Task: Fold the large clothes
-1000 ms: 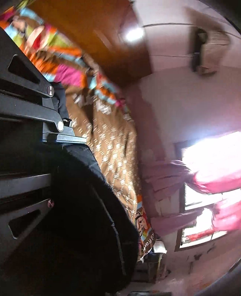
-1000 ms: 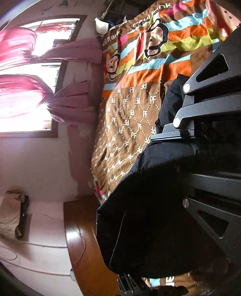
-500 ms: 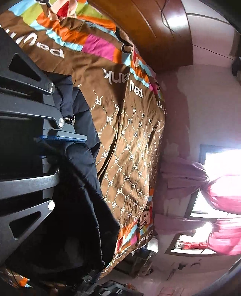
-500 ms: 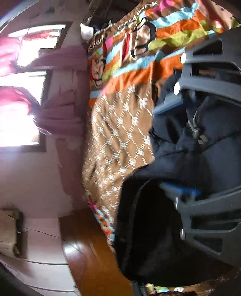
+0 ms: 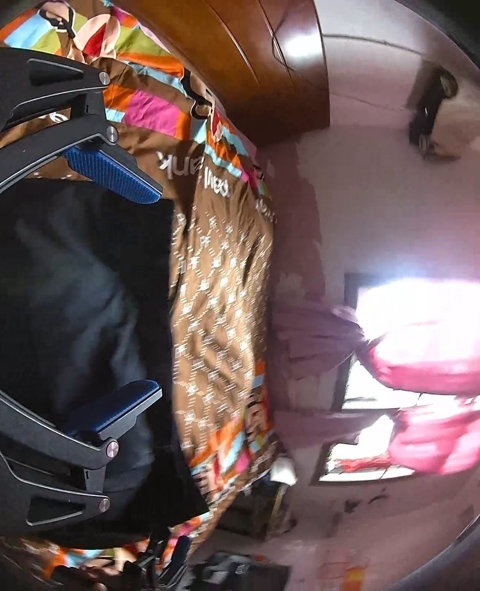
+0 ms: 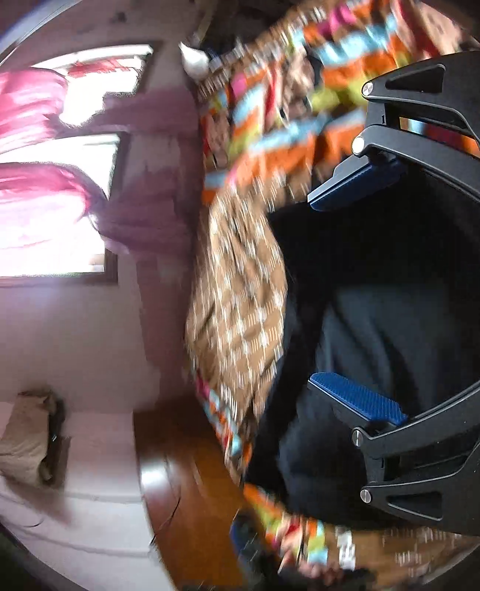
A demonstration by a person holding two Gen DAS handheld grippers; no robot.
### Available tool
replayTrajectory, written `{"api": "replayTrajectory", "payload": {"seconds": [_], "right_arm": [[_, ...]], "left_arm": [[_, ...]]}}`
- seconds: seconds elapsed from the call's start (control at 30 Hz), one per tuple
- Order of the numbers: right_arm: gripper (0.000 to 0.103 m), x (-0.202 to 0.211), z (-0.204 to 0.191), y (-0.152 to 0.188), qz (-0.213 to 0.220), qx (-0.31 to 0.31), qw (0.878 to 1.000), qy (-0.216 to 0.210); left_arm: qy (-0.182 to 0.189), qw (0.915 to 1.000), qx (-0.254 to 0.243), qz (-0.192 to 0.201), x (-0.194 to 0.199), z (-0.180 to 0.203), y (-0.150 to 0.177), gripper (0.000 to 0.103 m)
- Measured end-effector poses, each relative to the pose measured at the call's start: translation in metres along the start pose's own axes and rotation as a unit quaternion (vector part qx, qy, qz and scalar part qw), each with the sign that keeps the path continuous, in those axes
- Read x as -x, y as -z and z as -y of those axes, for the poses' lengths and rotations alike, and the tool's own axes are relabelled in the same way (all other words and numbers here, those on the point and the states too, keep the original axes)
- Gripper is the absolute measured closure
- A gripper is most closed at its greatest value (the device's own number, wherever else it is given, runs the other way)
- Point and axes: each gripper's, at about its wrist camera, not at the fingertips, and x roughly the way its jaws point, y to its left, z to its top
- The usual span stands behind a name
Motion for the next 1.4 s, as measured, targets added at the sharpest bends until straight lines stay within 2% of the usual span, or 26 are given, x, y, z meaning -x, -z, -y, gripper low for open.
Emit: {"api": "replayTrajectory", "payload": {"seconds": [0.13,0.23,0.3,0.4,0.57,0.67,0.93,1.03,1.13,1.4], "right_arm": [[0.017,-0.015,-0.009,0.035,-0.062,-0.026,0.996,-0.066],[0.017,-0.037,-0.014,0.058,-0.102,-0.036,0.990,-0.088],[0.017,-0.053,-0.012,0.068,-0.114,-0.065,0.988,-0.087],[0.017,-0.070,-0.007,0.067,-0.108,-0.071,0.990,-0.053],[0.017,-0.095,0.013,0.058,-0.107,-0.067,0.992,-0.013],[0.017,-0.110,0.039,0.056,-0.112,-0.083,0.990,-0.007],[0.017,-0.155,0.063,0.040,-0.130,-0.051,0.990,0.023],[0.017,-0.166,0.071,0.032,-0.143,-0.059,0.988,0.014],[0.017,-0.168,0.077,0.035,-0.137,-0.071,0.988,0.002],[0.013,-0.175,0.073,0.052,-0.121,-0.076,0.990,-0.014]], "left_arm": [[0.036,0.9972,-0.025,-0.060,-0.015,0.006,0.038,0.006],[0.037,0.9943,-0.019,-0.098,-0.034,0.009,0.059,0.006],[0.038,0.9934,-0.011,-0.108,-0.049,0.010,0.063,0.006],[0.042,0.9942,-0.008,-0.099,-0.069,0.013,0.059,0.001],[0.048,0.9935,-0.014,-0.102,-0.101,0.022,0.049,0.000],[0.051,0.9914,-0.016,-0.120,-0.122,0.027,0.046,0.000],[0.052,0.9837,-0.015,-0.172,-0.171,0.032,0.038,0.000],[0.077,0.9809,0.008,-0.178,-0.183,0.025,0.036,0.000],[0.101,0.9782,0.031,-0.179,-0.190,0.017,0.039,0.000],[0.116,0.9818,0.047,-0.143,-0.184,0.013,0.051,0.000]]}}
